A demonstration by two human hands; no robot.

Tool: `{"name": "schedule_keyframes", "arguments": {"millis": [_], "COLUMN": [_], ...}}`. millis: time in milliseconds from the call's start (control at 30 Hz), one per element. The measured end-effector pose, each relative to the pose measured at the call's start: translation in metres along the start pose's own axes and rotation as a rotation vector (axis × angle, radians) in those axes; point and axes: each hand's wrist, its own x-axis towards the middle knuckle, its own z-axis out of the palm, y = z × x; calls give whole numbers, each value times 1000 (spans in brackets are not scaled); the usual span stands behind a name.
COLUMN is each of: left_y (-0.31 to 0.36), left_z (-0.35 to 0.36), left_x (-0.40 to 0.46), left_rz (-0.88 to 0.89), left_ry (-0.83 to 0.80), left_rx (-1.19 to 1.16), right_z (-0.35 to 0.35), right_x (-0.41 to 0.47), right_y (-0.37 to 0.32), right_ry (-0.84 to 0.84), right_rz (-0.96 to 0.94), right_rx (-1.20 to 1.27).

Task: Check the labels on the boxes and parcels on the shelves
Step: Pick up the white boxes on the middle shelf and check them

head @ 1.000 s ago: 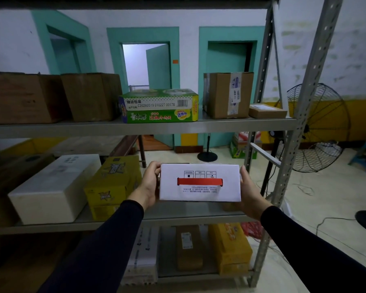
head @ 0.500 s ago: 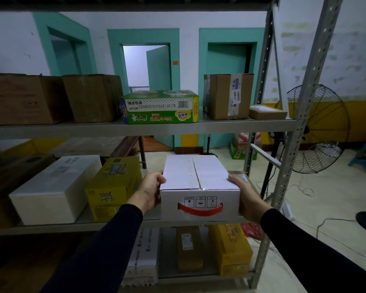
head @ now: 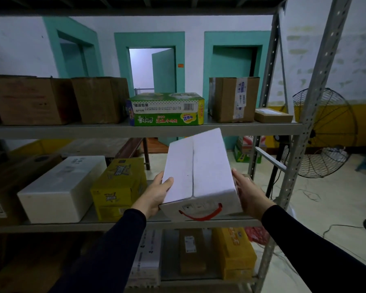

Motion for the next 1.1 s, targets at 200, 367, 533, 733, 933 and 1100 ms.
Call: {"name": "schedule_keyframes", "arguments": {"millis": [200,367,533,733,933,1100], "left_y": [3,1,1,6,22,25], "left_z": [-8,-14,-1,27,50,53], "left_x": [-4,1,9,5,-11,-11], "left_rz": [106,118,63,-64,-39,-85], "left_ry": [-34,-29,-15,18,-33,-23], "left_rx": [-3,26,245,158,83,104], "right_z": [3,6,10,39,64,62], "right_x": [2,0,0,-7,-14,-13], "right_y": [7,9,3,2,10,11], "right_ry": [-85,-78,-64,-54,7,69], "right_rz": [34,16,-57,-280,-496,-513], "right_rx": [53,74,-28,-327,-559,-556]}}
